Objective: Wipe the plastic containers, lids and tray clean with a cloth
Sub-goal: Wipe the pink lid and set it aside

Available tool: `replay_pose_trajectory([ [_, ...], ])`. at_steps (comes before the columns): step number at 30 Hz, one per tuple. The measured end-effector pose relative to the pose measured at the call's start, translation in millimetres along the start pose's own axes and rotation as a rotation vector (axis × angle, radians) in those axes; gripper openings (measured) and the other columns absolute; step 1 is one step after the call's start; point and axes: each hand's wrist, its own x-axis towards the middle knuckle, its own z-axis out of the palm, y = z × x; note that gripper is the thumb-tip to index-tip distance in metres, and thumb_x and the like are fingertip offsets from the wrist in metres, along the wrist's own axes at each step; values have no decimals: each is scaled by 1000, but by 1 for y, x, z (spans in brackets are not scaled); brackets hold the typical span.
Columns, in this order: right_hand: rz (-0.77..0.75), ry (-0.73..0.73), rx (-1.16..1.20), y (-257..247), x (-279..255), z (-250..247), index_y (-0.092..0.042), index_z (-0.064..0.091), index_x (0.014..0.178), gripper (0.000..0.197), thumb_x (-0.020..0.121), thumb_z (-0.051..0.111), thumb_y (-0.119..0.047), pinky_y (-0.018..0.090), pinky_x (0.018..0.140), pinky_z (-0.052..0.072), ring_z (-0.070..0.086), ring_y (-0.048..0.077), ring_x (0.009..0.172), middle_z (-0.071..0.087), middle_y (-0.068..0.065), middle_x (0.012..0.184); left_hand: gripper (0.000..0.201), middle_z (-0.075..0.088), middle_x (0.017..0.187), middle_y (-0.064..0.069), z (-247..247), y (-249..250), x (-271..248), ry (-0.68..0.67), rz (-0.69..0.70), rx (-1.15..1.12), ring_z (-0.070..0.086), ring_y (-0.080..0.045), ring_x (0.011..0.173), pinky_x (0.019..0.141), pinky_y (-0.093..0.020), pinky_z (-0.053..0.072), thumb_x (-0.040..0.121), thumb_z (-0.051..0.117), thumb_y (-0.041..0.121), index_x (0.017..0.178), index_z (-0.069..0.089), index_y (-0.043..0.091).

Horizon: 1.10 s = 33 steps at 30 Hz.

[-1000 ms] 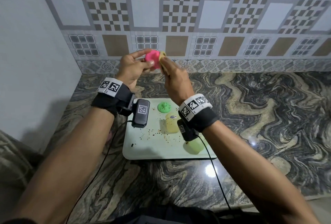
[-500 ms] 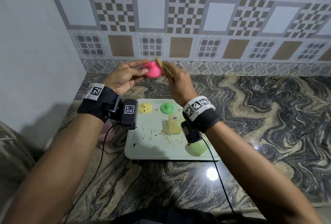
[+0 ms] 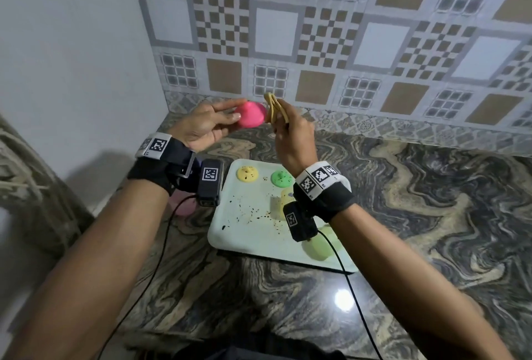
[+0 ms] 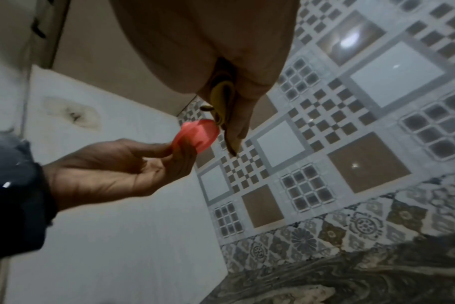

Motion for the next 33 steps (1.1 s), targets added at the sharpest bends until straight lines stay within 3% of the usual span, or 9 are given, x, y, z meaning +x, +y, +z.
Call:
replay_pose_trajectory([
  [5, -62, -123, 85, -12, -2, 20, -11, 58, 129, 32, 100, 45, -7, 8, 54, 36, 51, -1, 62, 62, -4, 86, 33, 64, 120, -10, 3, -6, -13, 107, 72, 33, 66, -12, 103, 85, -20, 54, 93, 50, -6, 125, 55, -2],
  [9, -89, -184, 103, -15, -1, 30, -13, 57, 130, 32, 101, 45, -11, 8, 58, 34, 50, 4, 67, 69, 5, 94, 34, 67, 114, -11, 0, -10, -24, 304, 131, 164, 67, -16, 99, 85, -24, 56, 87, 62, -4, 122, 59, -3],
  [13, -143, -198, 167, -21, -6, 46, -11, 57, 134, 34, 101, 48, -13, 20, 86, 48, 64, 16, 101, 68, 11, 122, 28, 71, 100, -10, -5, -15, -27, 557, 252, 539, 69, -16, 87, 91, -31, 55, 84, 70, 2, 111, 68, 2],
  [16, -188, -225, 137, -21, -11, 59, -4, 54, 136, 43, 94, 51, 3, 31, 109, 40, 54, 30, 127, 54, 17, 140, 24, 71, 94, -5, -14, -17, -29, 680, 279, 656, 67, -5, 76, 86, -23, 55, 83, 72, 4, 107, 71, 3],
  [19, -275, -294, 96, -15, -15, 70, -4, 52, 138, 56, 85, 48, 14, 47, 106, 44, 50, 39, 130, 45, 19, 147, 27, 68, 94, -6, -24, -21, -34, 735, 290, 637, 62, 10, 60, 74, -10, 53, 83, 70, 1, 110, 68, -3],
  [21, -367, -378, 11, -6, -16, 75, -7, 46, 143, 65, 82, 45, 17, 56, 98, 48, 49, 40, 131, 40, 18, 151, 29, 67, 96, -7, -30, -26, -39, 751, 280, 637, 62, 8, 61, 72, -8, 52, 83, 70, 0, 112, 67, -4],
  [26, -427, -468, -154, 22, -21, 79, -13, 45, 144, 56, 92, 49, 6, 51, 93, 52, 53, 36, 127, 42, 14, 150, 25, 73, 95, -12, -62, -52, -60, 870, 197, 686, 67, -15, 83, 85, -28, 55, 76, 80, 11, 99, 74, 3],
  [29, -384, -460, -153, 34, -25, 83, -17, 50, 138, 47, 94, 51, -1, 49, 92, 52, 56, 34, 124, 50, 12, 144, 25, 74, 95, -11, -75, -77, -71, 941, 114, 822, 64, -13, 84, 83, -24, 52, 75, 81, 12, 97, 76, 4],
  [33, -366, -465, -150, 38, -34, 82, -13, 55, 133, 48, 89, 54, 6, 48, 90, 53, 60, 36, 115, 56, 14, 136, 21, 71, 90, -3, -82, -109, -79, 939, 8, 967, 64, -16, 82, 68, -16, 47, 77, 78, 8, 96, 76, 3],
])
